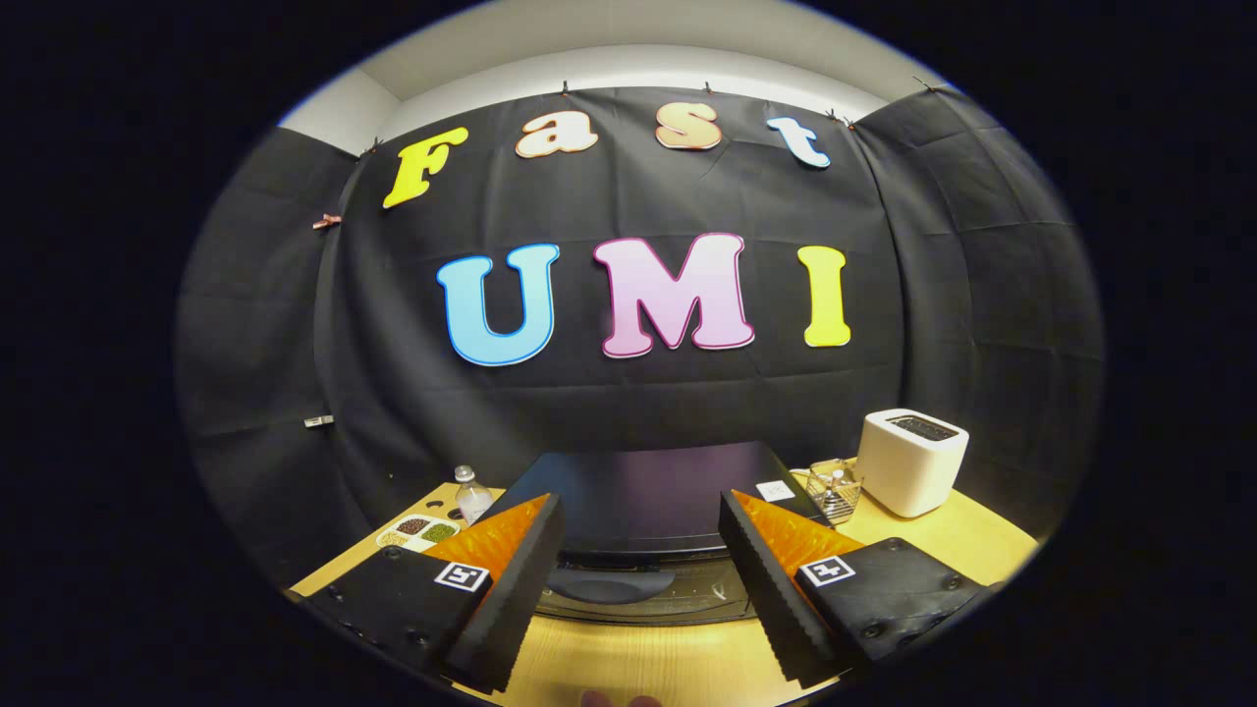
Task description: Open the toaster oven, put the food inside, and close the toaster oven door.
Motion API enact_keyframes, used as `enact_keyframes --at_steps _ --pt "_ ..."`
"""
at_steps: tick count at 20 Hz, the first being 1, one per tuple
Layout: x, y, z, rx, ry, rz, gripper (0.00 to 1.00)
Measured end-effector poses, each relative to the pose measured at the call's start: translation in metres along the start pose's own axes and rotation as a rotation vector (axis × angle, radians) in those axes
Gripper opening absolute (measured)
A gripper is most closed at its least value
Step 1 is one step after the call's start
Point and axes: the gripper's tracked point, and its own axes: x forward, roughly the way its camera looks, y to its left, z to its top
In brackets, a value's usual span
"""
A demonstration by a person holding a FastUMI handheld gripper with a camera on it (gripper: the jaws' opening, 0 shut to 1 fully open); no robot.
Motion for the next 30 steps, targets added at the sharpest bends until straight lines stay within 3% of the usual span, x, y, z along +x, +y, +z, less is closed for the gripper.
enact_keyframes --at_steps 11,15,23,30 --pt "0.051 0.024 -0.087 -0.003 0.154 -0.053 0.99" --pt "0.052 0.024 -0.079 -0.032 0.126 -0.077 1.0" --pt "0.044 0.022 -0.089 -0.062 0.172 -0.067 0.99" --pt "-0.004 0.023 -0.108 -0.054 0.172 -0.074 0.99"
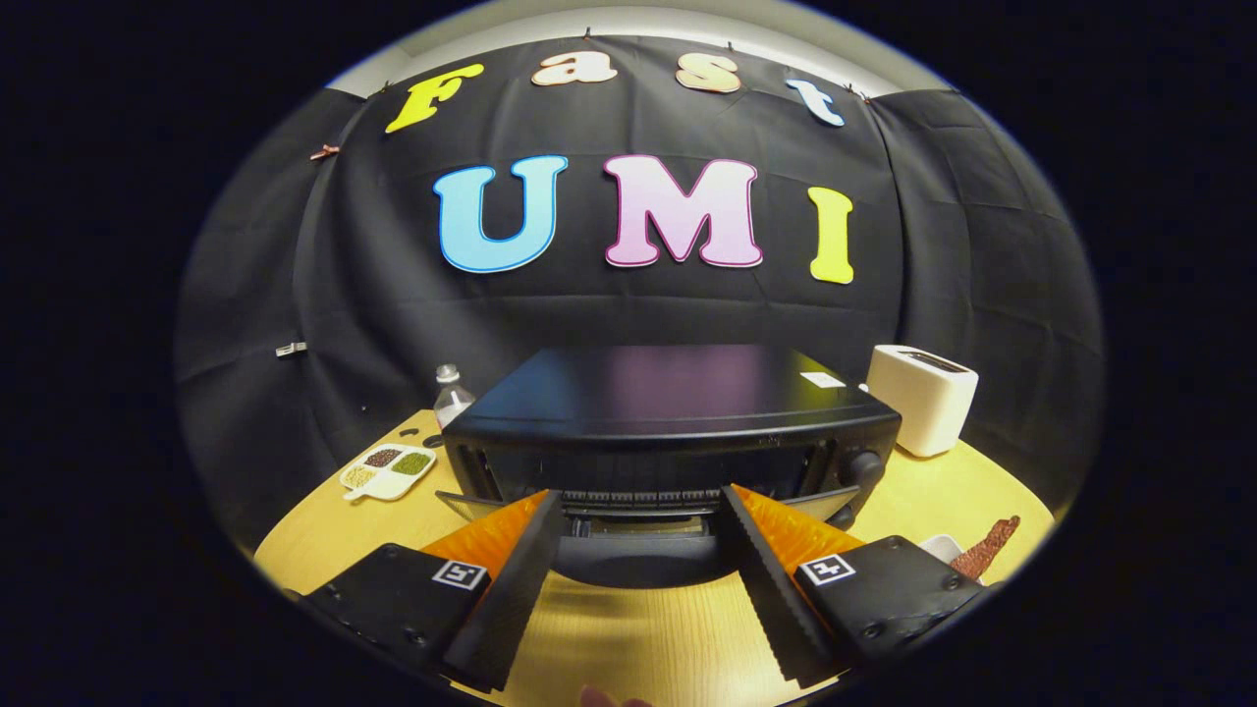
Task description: Open the toaster oven, put the food inside, and close the toaster oven door.
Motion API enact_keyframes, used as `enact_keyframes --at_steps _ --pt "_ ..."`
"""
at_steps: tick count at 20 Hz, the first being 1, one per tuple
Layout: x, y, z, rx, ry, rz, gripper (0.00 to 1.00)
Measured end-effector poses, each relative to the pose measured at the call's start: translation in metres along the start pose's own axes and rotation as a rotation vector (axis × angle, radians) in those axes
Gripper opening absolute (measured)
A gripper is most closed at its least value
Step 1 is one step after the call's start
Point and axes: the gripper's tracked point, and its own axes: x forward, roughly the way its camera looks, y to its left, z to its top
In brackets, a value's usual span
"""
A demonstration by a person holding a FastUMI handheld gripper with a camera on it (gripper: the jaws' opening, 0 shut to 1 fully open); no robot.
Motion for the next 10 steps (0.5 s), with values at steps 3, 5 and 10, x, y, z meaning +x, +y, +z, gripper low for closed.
enact_keyframes --at_steps 3,5,10 --pt "-0.013 0.0 -0.014 -0.014 0.024 0.004 0.99" --pt "-0.022 -0.001 -0.023 -0.015 0.043 0.011 0.99" --pt "-0.037 -0.003 -0.048 -0.007 0.091 0.012 0.99"
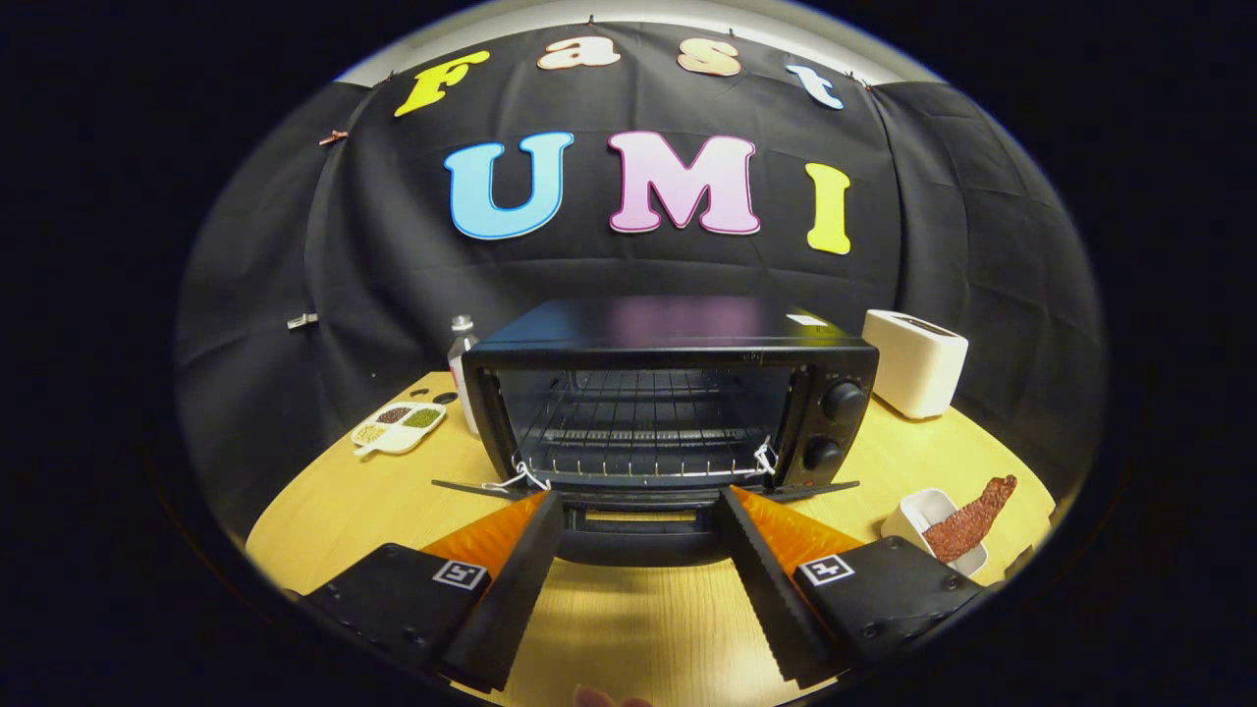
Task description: Open the toaster oven, put the food inside, and close the toaster oven door.
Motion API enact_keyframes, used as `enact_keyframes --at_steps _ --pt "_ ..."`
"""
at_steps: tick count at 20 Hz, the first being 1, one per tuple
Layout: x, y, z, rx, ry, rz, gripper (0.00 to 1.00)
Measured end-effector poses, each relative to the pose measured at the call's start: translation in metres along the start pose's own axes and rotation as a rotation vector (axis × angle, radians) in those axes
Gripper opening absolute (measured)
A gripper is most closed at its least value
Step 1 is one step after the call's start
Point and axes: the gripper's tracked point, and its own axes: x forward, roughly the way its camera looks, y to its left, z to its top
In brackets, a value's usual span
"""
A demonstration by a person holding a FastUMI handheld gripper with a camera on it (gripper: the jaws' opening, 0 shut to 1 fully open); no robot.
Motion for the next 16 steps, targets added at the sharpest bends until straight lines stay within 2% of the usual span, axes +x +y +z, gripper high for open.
enact_keyframes --at_steps 5,10,16 --pt "-0.009 -0.001 -0.03 -0.004 0.073 -0.005 0.97" --pt "-0.016 0.003 -0.081 -0.013 0.224 0.02 0.98" --pt "-0.027 -0.003 -0.091 -0.014 0.288 0.035 0.98"
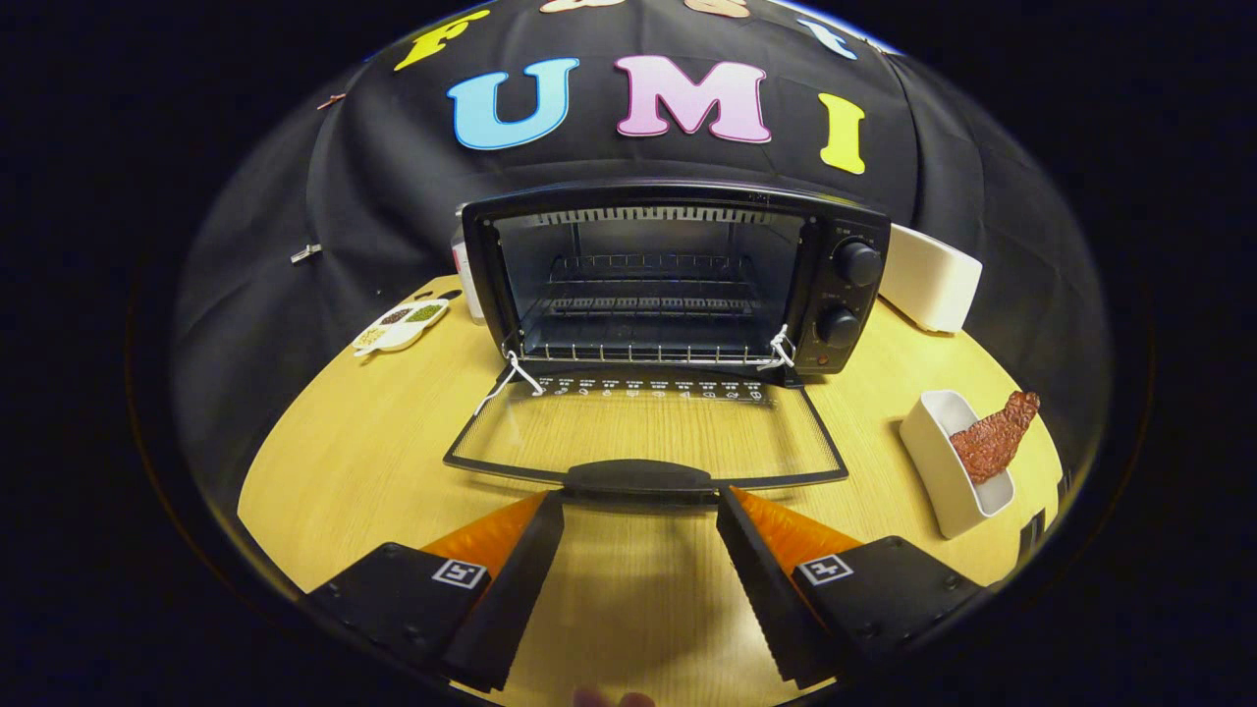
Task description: Open the toaster oven, put the food inside, and close the toaster oven door.
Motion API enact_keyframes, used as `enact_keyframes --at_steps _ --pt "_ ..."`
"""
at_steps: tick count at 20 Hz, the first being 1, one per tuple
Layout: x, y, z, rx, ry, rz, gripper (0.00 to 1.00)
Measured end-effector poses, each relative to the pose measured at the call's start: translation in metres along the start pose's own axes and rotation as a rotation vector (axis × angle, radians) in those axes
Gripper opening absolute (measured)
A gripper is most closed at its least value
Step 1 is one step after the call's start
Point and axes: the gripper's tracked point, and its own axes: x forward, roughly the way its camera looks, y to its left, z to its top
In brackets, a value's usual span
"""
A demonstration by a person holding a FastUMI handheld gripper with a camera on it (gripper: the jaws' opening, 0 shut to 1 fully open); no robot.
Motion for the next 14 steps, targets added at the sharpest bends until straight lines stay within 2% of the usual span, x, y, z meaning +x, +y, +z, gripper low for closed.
enact_keyframes --at_steps 6,11,14 --pt "-0.027 -0.034 0.022 0.001 0.025 0.041 0.98" --pt "-0.05 -0.1 0.047 0.012 0.047 0.019 0.98" --pt "-0.066 -0.141 0.051 0.064 0.085 0.007 0.98"
